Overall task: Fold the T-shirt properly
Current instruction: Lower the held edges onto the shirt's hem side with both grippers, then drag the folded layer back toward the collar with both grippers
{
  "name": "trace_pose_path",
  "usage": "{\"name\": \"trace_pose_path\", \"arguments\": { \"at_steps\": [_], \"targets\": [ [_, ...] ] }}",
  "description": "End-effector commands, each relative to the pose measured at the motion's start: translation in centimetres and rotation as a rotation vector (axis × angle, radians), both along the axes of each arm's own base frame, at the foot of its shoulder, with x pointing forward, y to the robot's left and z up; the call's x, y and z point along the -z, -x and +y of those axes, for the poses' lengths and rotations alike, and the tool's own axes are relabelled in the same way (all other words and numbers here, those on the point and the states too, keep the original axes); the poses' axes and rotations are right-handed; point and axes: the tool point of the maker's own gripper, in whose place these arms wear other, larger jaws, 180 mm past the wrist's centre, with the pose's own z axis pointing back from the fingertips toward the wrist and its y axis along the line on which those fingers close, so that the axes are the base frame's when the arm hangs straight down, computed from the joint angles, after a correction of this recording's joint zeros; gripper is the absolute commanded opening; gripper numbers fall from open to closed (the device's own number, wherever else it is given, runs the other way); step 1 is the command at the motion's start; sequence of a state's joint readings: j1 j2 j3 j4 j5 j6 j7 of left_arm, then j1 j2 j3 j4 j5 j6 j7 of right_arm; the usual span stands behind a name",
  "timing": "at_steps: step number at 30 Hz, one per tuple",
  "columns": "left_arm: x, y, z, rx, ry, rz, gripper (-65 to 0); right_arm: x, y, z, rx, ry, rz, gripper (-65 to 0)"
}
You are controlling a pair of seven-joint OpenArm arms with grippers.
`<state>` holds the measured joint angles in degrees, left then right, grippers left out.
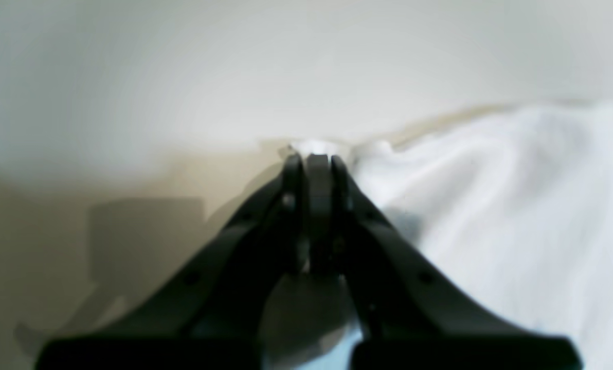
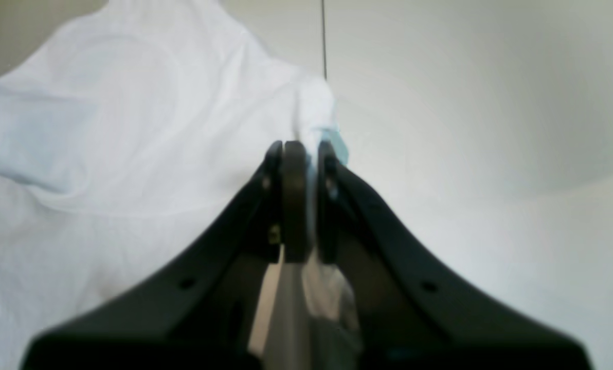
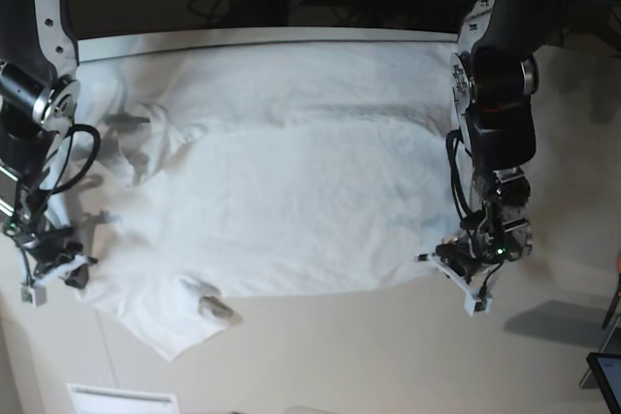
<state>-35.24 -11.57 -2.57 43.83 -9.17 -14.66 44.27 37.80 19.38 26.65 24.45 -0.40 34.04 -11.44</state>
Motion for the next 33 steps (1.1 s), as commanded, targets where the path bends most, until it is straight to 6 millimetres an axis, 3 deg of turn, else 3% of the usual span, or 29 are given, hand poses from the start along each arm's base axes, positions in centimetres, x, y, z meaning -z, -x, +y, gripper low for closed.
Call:
{"name": "trace_pose_path", "arguments": {
  "at_steps": [1,10,15,18,23,28,33],
  "targets": [
    [-2.0,-0.8,0.8,-0.001,-0.033,-0.036,-65.0,-3.1,-1.5,-1.7,0.029,0.017,-0.081,-64.7],
    [-6.1,1.1,-0.6,0.173,-0.134,-0.040,-65.0,-3.0,-1.1,-4.4,0.118,0.059,-0.061,-64.7],
    [-8.1,2.6,-0.5,0.180,-0.192,-0.077,-65.0,-3.2,-1.2,-4.5,0.122,0.063,-0.063,-64.7],
    [-8.4,3.8,0.5,0.144,-0.193,-0.073,-65.0,-4.5,-1.5,-5.0,0.126,0.084,-0.094,-64.7],
    [-7.8,5.1,0.8,0.138,-0.200,-0.065,-65.0,-4.9,-0.2,-7.2,0.191,0.054,-0.061,-64.7],
    [-8.0,6.4,-0.1,0.155,-0.216,-0.088,-65.0,-5.3,0.5,-7.0,0.147,0.086,-0.040,-64.7],
    [-7.7,7.9,-1.6,0.167,-0.206,-0.065,-65.0,-4.5,1.2,-7.0,0.142,0.088,0.004,-64.9]
  ]
}}
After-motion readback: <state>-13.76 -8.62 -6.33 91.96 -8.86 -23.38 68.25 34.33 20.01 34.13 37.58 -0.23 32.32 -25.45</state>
